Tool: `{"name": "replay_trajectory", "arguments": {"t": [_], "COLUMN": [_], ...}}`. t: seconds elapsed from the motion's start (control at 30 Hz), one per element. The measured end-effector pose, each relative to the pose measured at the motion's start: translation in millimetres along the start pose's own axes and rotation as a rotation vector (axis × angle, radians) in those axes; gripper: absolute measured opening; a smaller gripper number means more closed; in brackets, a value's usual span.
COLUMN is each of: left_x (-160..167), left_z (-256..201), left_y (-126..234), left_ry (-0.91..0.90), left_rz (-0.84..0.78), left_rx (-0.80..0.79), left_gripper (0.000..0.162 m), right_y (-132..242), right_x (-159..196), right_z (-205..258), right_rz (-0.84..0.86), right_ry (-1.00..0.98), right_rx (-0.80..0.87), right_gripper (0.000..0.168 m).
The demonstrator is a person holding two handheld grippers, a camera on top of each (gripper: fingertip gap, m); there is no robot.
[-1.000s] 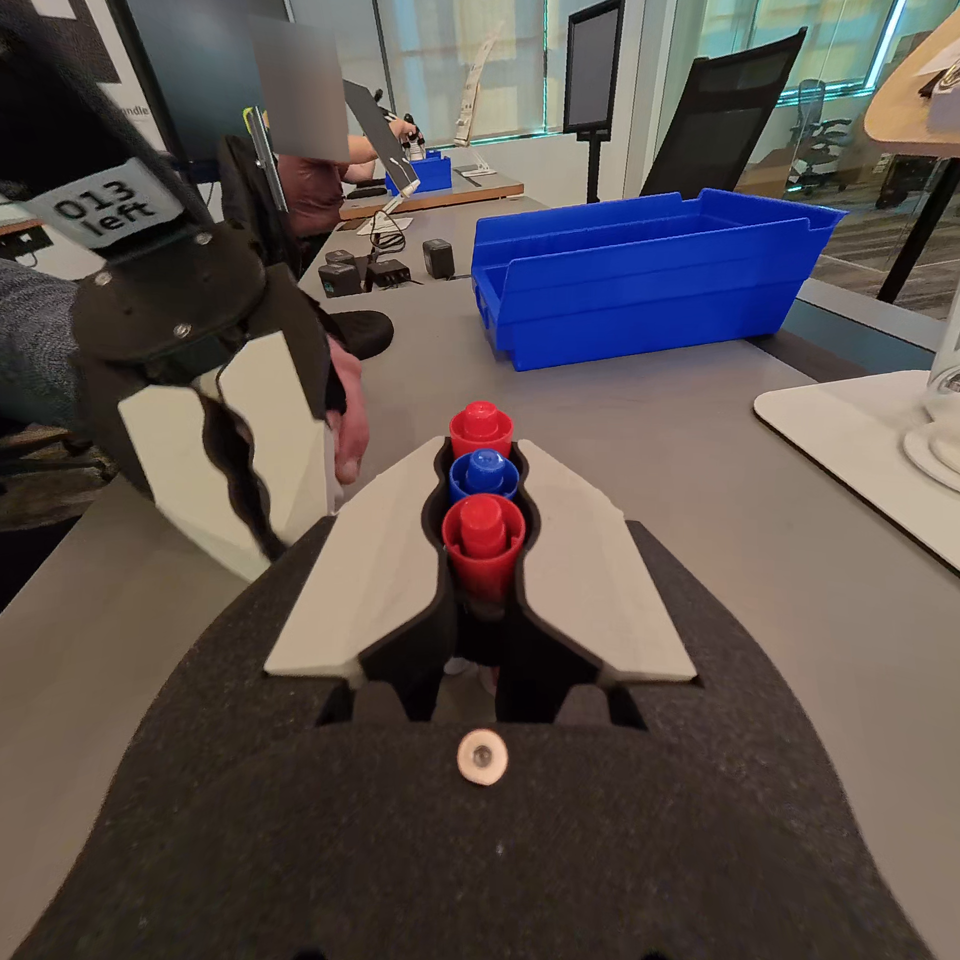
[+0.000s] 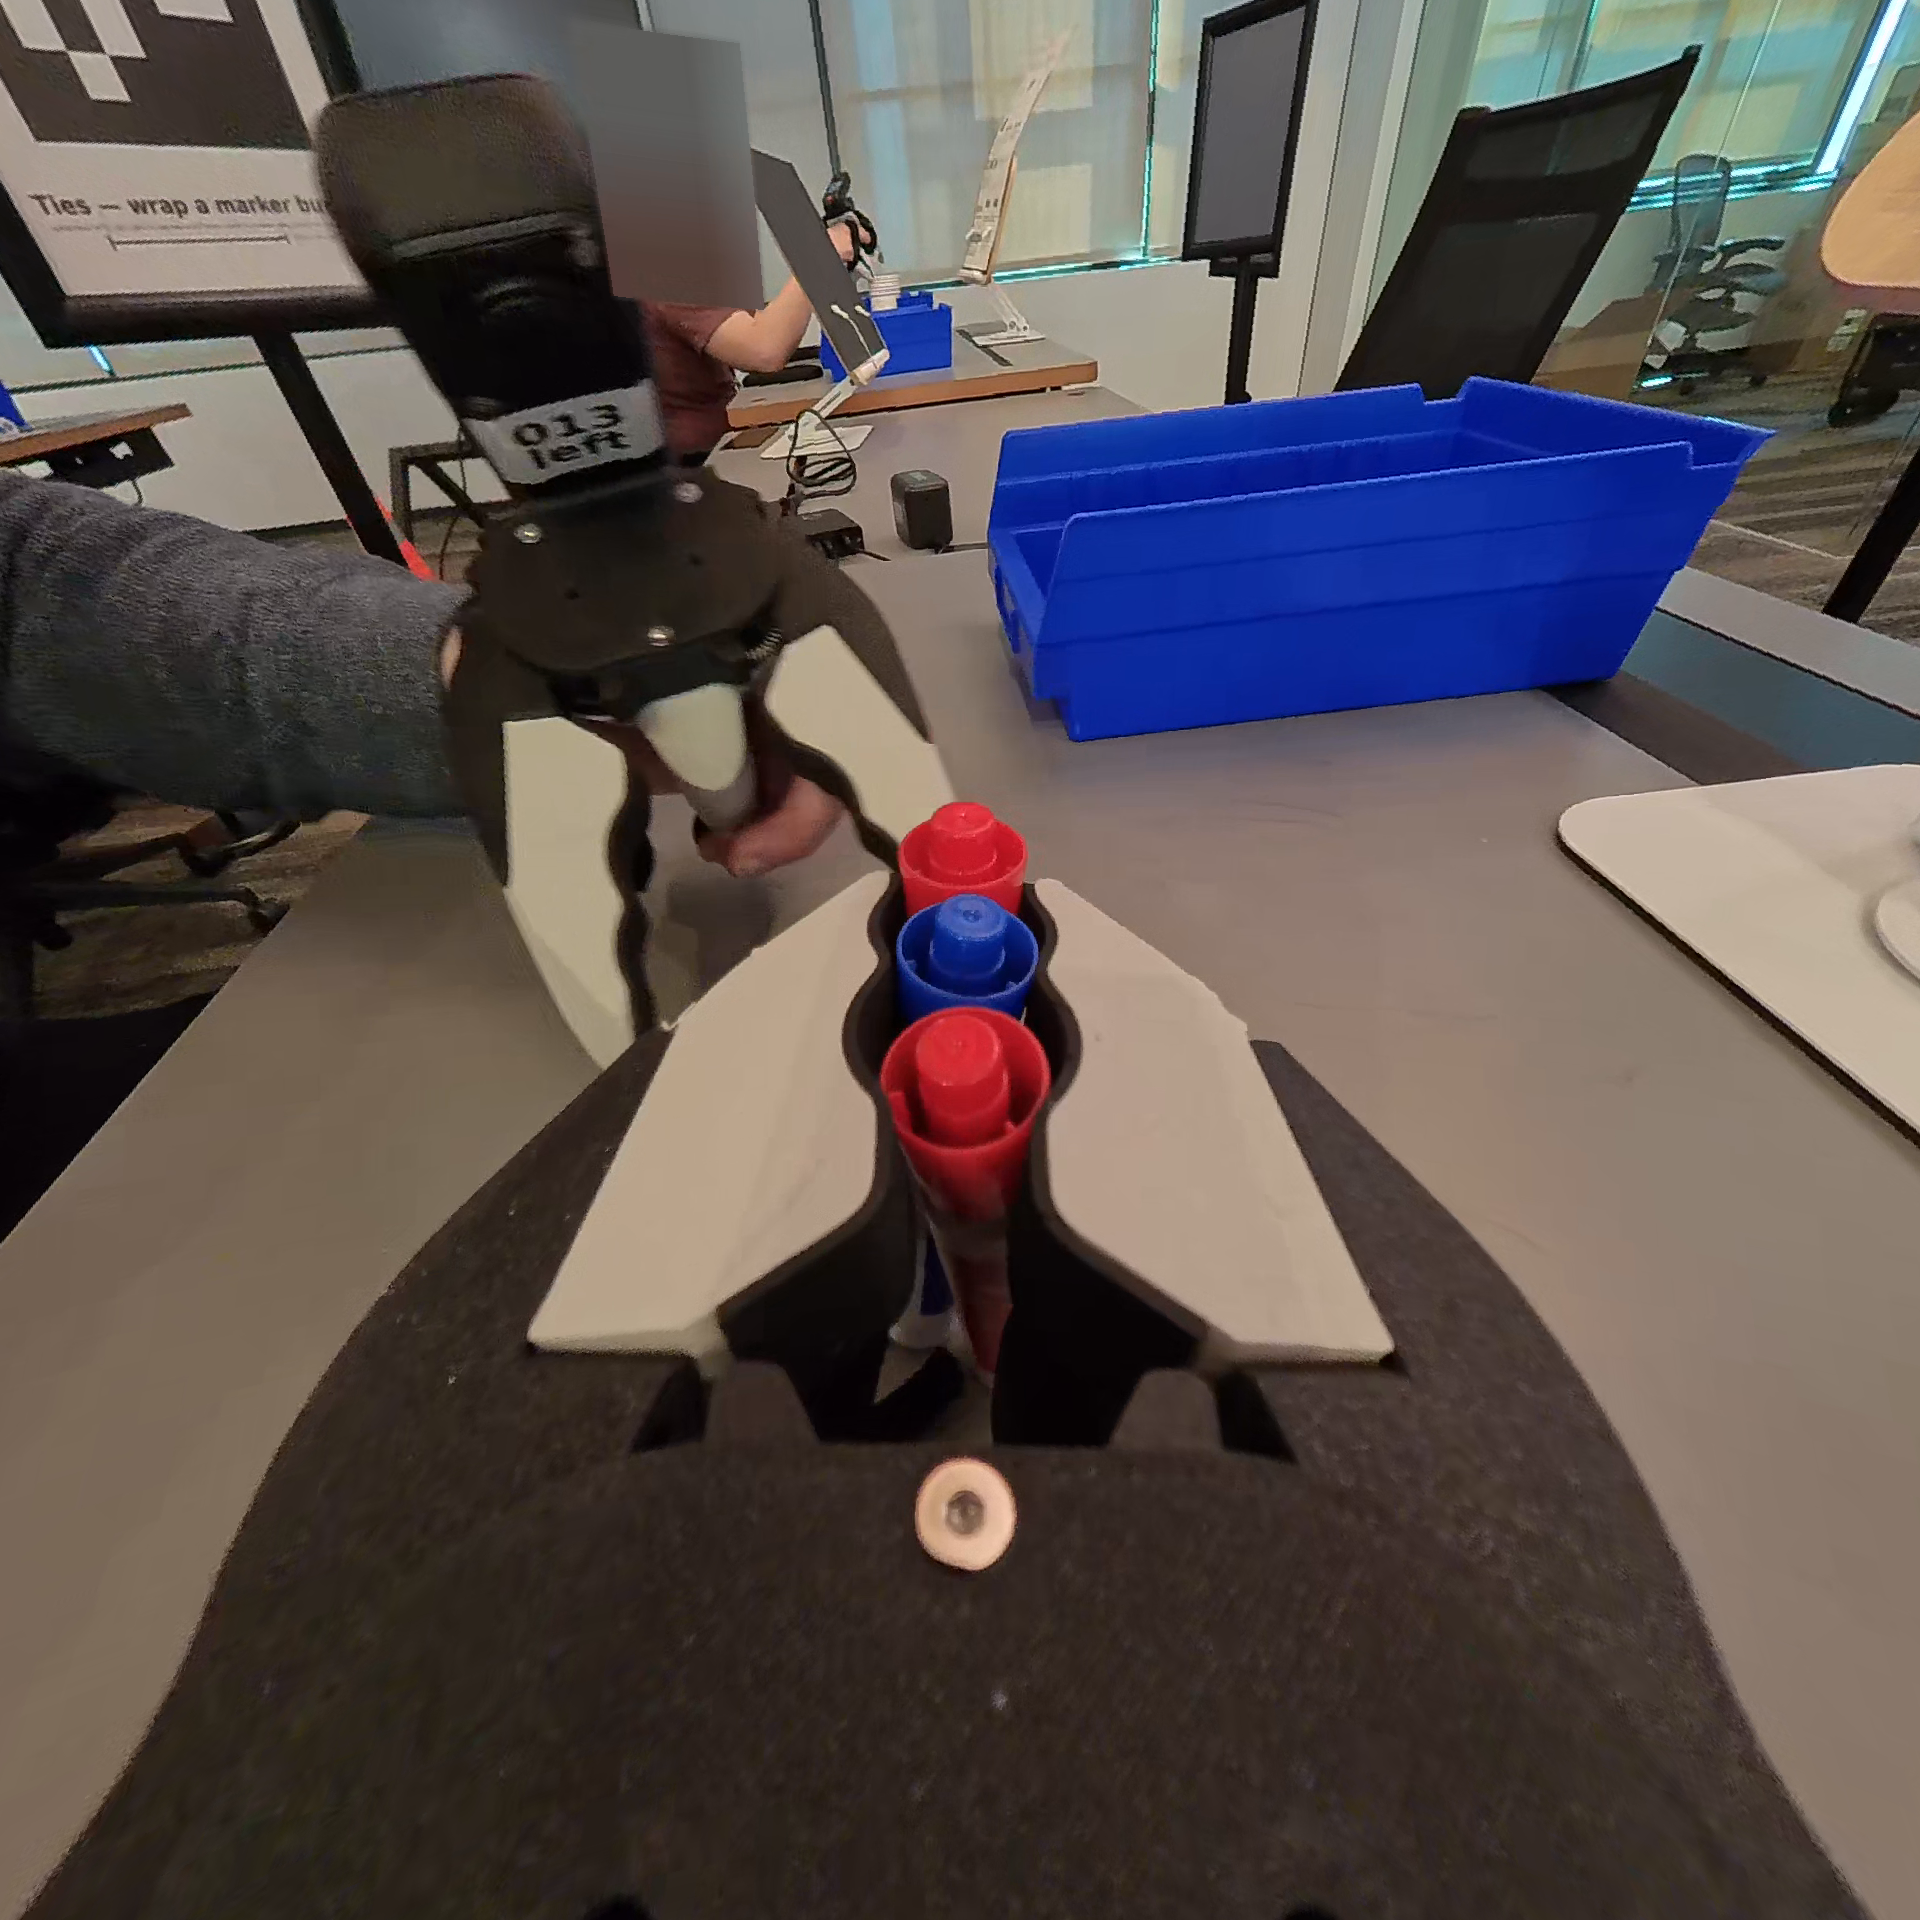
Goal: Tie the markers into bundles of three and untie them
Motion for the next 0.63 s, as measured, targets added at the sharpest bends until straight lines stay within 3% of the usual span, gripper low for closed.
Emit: {"name": "replay_trajectory", "arguments": {"t": [0.03,0.1,0.3,0.43,0.63], "left_x": [-5.7,-15.5,-41.9,-43.0,-43.2], "left_z": [5.8,10.8,2.2,5.8,6.1], "left_y": [-7.0,-23.5,-50.5,-55.0,-55.4], "left_ry": [0.031,0.044,0.001,0.024,0.013], "left_rz": [-0.013,-0.036,-0.035,-0.011,-0.01], "left_rx": [0.002,0.034,0.129,0.12,0.105], "left_gripper": [0.082,0.083,0.059,0.019,0.02], "right_y": [0.0,-0.4,-2.2,-2.2,-0.1], "right_x": [0.0,0.2,1.1,1.3,0.8], "right_z": [0.7,3.1,8.2,10.0,10.2], "right_rz": [0.0,0.003,0.022,0.023,0.029], "right_ry": [0.004,0.023,0.056,0.067,0.079], "right_rx": [-0.005,-0.014,-0.052,-0.07,-0.062], "right_gripper": [0.017,0.017,0.017,0.018,0.023]}}
Point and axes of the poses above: each gripper's, where its closed fingertips meet, y back along the fingers, x out of its underside, z = x × y across the jaws, the point moved 6 cm from there along y, back along the fingers, and after that the axes turned 15 degrees about z, right-handed, at the moved point
